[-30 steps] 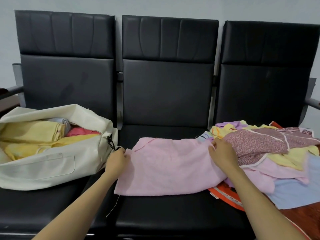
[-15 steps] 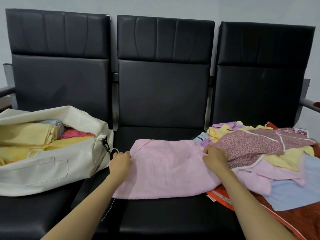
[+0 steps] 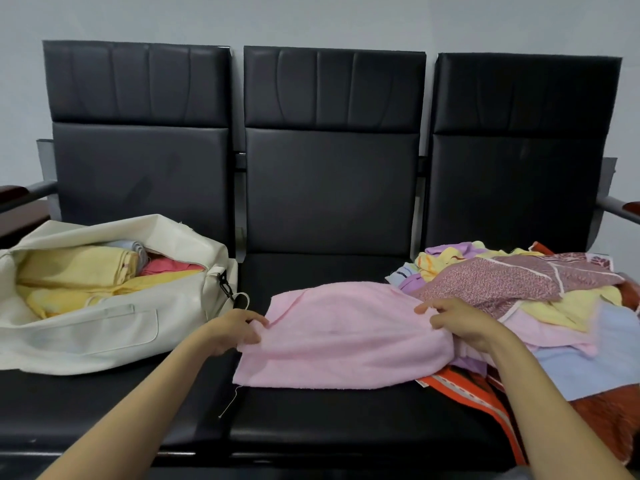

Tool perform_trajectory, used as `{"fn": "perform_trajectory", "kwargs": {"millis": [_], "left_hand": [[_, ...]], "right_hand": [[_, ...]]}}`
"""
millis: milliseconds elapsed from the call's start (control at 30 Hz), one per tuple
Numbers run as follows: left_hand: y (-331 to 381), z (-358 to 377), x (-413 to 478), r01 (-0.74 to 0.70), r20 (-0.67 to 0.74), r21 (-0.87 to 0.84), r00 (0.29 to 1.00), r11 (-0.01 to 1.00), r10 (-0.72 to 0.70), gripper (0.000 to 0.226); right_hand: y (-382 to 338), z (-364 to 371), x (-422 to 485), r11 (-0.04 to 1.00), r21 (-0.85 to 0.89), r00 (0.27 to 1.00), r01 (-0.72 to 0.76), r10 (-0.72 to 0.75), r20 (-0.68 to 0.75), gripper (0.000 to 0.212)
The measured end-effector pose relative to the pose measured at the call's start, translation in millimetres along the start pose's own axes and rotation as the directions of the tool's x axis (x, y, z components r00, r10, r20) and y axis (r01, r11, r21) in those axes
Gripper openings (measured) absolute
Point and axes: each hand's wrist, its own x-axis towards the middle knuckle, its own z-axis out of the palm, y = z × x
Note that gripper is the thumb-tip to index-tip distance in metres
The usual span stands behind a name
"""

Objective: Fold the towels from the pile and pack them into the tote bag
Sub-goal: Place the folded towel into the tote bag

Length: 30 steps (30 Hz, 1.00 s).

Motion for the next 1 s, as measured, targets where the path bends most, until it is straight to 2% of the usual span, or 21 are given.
{"fn": "perform_trajectory", "kwargs": {"millis": [100,200,333,400,533,567,600,633,667,700,767,900,1000], "left_hand": [[2.7,-2.7,-19.5,-0.009,0.092,0.065,0.996,0.998,0.003,0.039],[5.9,-0.1,-35.9,-0.023,0.107,0.206,0.994,0.978,0.001,0.050],[8.7,8.6,-42.6,-0.006,0.041,0.454,0.999,0.891,-0.014,0.054],[8.8,13.0,-44.9,0.025,0.032,0.551,0.998,0.834,-0.051,0.054],[8.2,16.4,-51.1,0.054,-0.022,0.635,0.998,0.771,-0.052,0.042],[8.3,14.9,-53.7,0.050,-0.073,0.606,0.997,0.794,-0.007,0.036],[7.1,11.9,-54.7,0.030,-0.144,0.496,0.988,0.868,0.048,0.032],[5.9,8.0,-57.3,-0.010,-0.223,0.301,0.972,0.954,0.080,0.032],[7.9,3.5,-63.0,-0.068,-0.274,0.084,0.958,0.994,0.088,0.034],[11.2,-2.8,-71.0,-0.131,-0.287,-0.095,0.953,0.987,0.099,0.037],[25.3,-17.5,-87.6,-0.230,-0.314,-0.296,0.940,0.927,0.133,0.046],[71.2,-51.8,-125.4,-0.463,-0.453,-0.364,0.846,0.808,0.281,0.047],[108.6,-71.4,-155.8,-0.585,-0.569,-0.326,0.749,0.742,0.341,0.037]], "right_hand": [[5.9,-3.0,-16.1,0.994,0.102,0.994,-0.026,0.014,0.111,0.050],[10.1,-3.6,-27.7,0.986,0.162,0.987,0.027,-0.053,0.154,0.055],[11.2,-0.1,-43.1,0.936,0.352,0.979,0.007,-0.077,0.186,0.057],[12.2,2.7,-49.5,0.930,0.367,0.978,0.016,-0.091,0.188,0.059],[13.2,8.5,-61.0,0.915,0.397,0.982,0.070,-0.133,0.134,0.057],[11.3,8.6,-65.6,0.905,0.419,0.984,0.073,-0.135,0.118,0.056],[8.5,7.7,-70.6,0.901,0.426,0.984,0.086,-0.142,0.103,0.055],[4.6,5.2,-75.2,0.909,0.403,0.986,0.109,-0.151,0.074,0.055],[-0.7,1.0,-79.1,0.927,0.348,0.986,0.143,-0.163,0.030,0.056],[-6.7,-4.3,-82.8,0.940,0.286,0.982,0.186,-0.188,-0.021,0.057],[-21.3,-17.5,-89.6,0.942,0.207,0.963,0.266,-0.251,-0.097,0.057],[-63.4,-48.2,-113.2,0.868,0.241,0.897,0.434,-0.391,-0.209,0.052],[-93.2,-73.6,-131.3,0.775,0.252,0.800,0.580,-0.482,-0.357,0.047]]}}
